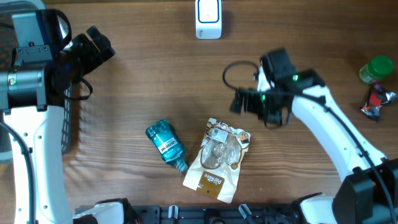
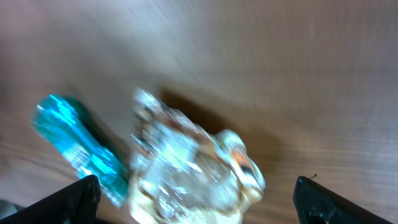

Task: Scan the item barcode
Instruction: 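Reach the right gripper to the mushroom bag's right edge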

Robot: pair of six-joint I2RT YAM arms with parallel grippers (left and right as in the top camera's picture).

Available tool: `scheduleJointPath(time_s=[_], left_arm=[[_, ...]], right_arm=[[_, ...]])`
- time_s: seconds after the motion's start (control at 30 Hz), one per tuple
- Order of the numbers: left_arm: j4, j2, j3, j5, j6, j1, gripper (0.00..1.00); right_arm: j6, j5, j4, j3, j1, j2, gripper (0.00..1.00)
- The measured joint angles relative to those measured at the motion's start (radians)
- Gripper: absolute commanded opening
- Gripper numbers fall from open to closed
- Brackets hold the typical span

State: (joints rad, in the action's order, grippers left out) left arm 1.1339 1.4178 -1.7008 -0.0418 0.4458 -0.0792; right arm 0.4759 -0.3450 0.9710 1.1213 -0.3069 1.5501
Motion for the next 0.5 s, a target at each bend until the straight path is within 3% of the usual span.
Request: scheduleJointPath(time_s=[0.17,0.37,0.5], left_arm=[[-0.002,0.000,0.000,0.000,0.000,0.000,1.00],[0.000,0.000,0.000,0.000,0.000,0.000,1.00],[0.000,0.000,0.000,0.000,0.000,0.000,1.00]], right_arm=[[-0.043,-0.044,-0.234,-0.256,-0.004,-0.123,1.00],[-0.018,-0.148,-0.672,-0.571,-0.005,-0.148,1.00],[0.030,-0.210,-0.803,-0.651,-0.004,-0.169,1.00]])
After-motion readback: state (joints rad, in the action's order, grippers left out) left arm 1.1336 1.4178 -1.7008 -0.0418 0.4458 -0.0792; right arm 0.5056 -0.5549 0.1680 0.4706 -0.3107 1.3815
